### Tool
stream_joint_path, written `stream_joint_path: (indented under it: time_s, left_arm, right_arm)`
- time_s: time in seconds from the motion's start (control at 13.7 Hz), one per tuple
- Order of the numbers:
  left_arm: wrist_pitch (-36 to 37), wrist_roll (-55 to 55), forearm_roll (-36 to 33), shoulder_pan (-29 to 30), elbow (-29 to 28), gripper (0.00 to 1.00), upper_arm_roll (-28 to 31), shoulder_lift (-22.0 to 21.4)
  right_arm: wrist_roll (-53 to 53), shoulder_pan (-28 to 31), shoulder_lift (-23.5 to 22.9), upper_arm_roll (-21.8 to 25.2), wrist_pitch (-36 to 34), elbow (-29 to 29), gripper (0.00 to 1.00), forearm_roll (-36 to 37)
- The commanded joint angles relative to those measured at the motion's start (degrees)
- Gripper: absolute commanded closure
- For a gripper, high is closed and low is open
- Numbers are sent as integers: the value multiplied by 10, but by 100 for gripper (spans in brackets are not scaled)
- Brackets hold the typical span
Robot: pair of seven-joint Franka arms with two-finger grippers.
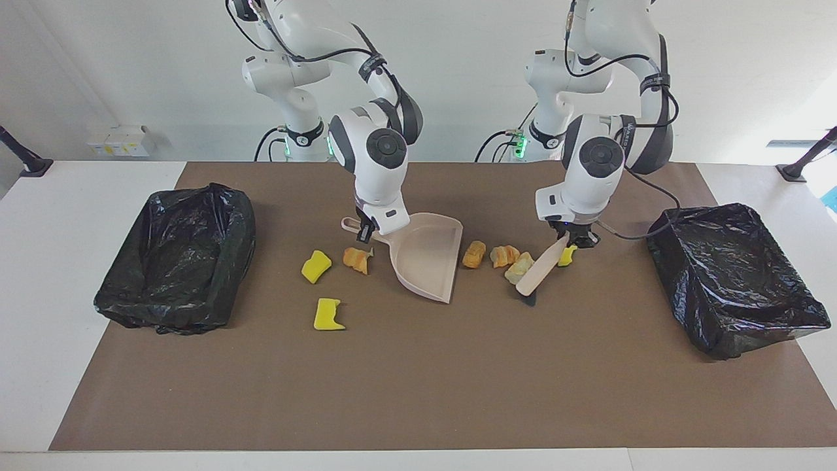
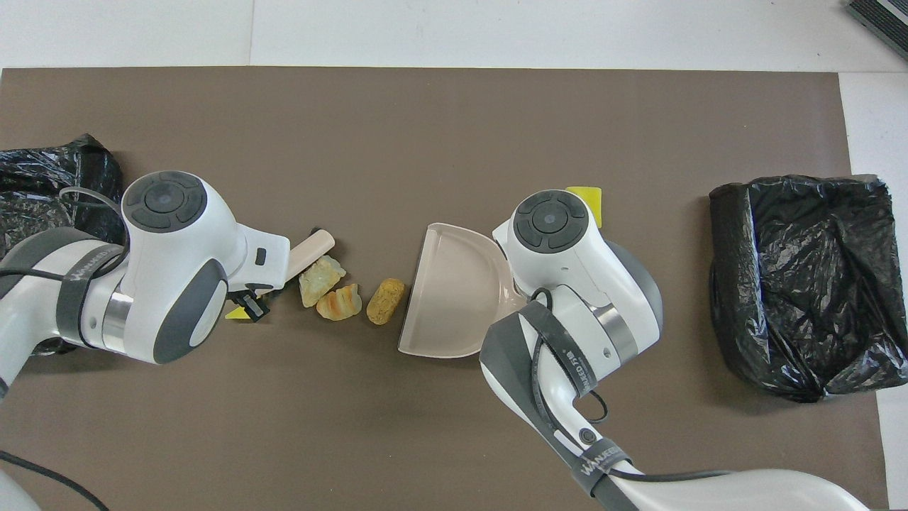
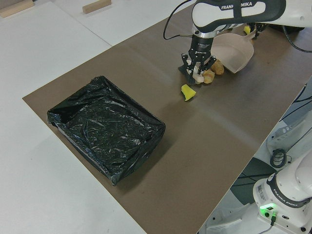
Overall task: Sweep and dump trash in bin
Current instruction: 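Sweep the scraps into the dustpan with the brush in the left gripper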
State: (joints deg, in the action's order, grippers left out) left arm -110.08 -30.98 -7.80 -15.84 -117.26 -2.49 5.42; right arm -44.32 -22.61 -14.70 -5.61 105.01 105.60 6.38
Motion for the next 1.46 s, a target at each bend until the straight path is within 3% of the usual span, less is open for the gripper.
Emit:
stream_joint_path:
  time_s: [0.0, 0.59, 1.1, 1.39]
  left_arm:
    - [21, 2, -8, 1, -25, 100, 7, -51]
    - [35, 371, -7, 42, -44, 100, 13, -91]
    - [-122, 599, -1, 78, -236, 100, 13, -200]
    - [-129, 602, -2, 46, -268, 100, 11, -208]
  right_arm:
    - [5, 4, 7, -3, 18, 12, 100, 14]
    - [-28, 5, 5, -3, 32, 14, 100, 28]
    - [-30, 5, 6, -3, 55, 26, 100, 36]
    - [-30, 5, 6, -3, 55, 26, 100, 36]
